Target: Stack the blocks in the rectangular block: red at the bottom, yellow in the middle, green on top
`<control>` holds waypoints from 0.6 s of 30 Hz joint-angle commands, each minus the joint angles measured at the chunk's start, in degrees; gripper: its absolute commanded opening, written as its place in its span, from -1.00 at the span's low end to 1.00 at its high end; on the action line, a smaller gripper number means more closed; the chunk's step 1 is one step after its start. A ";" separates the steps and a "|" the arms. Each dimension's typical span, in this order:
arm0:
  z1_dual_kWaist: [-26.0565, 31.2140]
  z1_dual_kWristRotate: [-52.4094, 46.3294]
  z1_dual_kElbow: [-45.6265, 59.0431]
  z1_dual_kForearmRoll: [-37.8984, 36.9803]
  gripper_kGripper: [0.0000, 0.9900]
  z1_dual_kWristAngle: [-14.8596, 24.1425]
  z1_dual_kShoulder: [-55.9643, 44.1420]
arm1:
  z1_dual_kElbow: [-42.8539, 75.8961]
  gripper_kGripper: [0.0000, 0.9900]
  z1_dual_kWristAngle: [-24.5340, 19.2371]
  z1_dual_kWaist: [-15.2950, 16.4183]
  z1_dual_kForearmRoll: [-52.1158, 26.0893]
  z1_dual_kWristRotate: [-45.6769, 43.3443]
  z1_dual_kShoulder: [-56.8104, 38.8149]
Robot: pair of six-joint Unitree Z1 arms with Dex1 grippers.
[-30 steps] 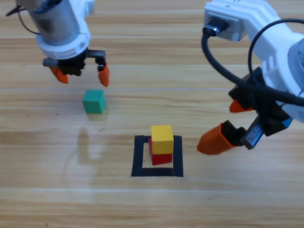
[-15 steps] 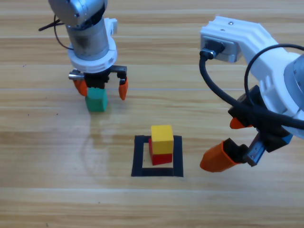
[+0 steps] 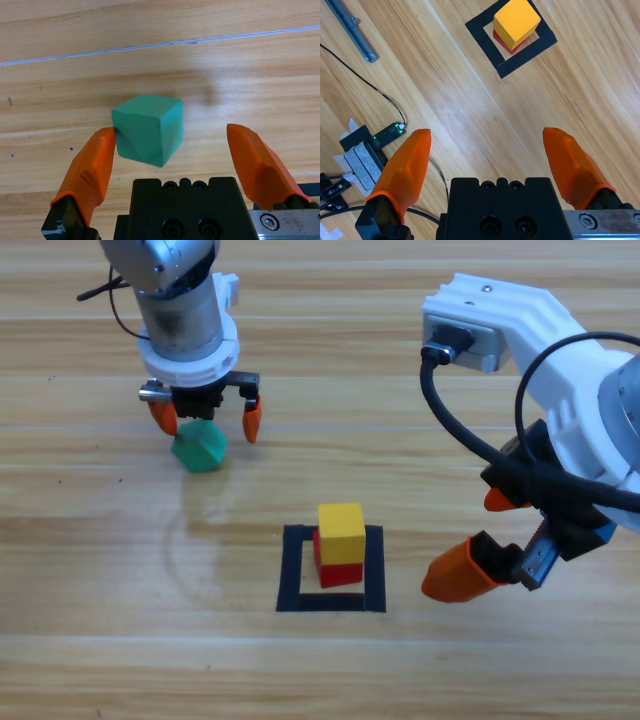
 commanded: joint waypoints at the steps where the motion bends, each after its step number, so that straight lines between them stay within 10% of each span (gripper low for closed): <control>1: 1.32 1.21 0.77 0.56 0.91 -0.87 2.39 | 1.39 1.00 1.00 0.78 -0.86 -0.30 0.38; 18: 1.14 0.16 1.12 0.56 0.91 -0.69 2.57 | 1.21 1.00 2.31 0.78 -0.86 -0.30 1.52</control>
